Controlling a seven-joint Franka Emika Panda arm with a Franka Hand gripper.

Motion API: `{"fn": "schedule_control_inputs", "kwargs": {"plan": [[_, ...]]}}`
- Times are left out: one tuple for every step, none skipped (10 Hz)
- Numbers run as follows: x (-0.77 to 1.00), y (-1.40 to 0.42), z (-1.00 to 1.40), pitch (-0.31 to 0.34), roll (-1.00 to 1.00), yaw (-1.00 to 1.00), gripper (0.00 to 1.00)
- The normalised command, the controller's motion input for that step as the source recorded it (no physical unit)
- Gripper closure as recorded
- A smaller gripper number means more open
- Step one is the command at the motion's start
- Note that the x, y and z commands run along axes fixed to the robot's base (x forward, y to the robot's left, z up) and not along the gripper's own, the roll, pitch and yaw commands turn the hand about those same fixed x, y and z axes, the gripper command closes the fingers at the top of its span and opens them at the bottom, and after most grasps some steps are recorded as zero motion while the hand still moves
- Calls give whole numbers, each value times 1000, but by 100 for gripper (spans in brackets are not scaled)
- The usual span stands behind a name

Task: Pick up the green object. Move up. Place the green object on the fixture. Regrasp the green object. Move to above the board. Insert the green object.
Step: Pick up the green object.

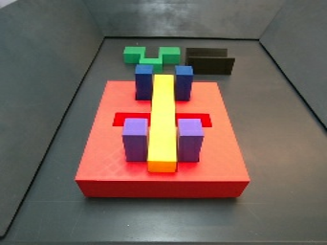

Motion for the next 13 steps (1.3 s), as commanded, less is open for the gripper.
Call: {"fn": "schedule_control_inputs", "kwargs": {"plan": [[-77,-289,-189,-70,116,0,0],[0,-566,-177,-74,247,97,0],[0,-734,-249,-127,297,160,0],[0,-746,-323,-143,260,177,0],[0,-640,-309,-117,219,163,0],[0,-506,-383,-116,193,97,0],[-126,-417,-551,-157,174,37,0],[-309,-366,-743,-211,157,9,0],[-271,-277,-731,-209,154,0,0],[-217,-206,-694,-171,180,0,0],[-206,-137,-614,-109,221,0,0],[-194,-100,-586,-91,227,0,0],[-49,-23,-531,-70,221,0,0]]}}
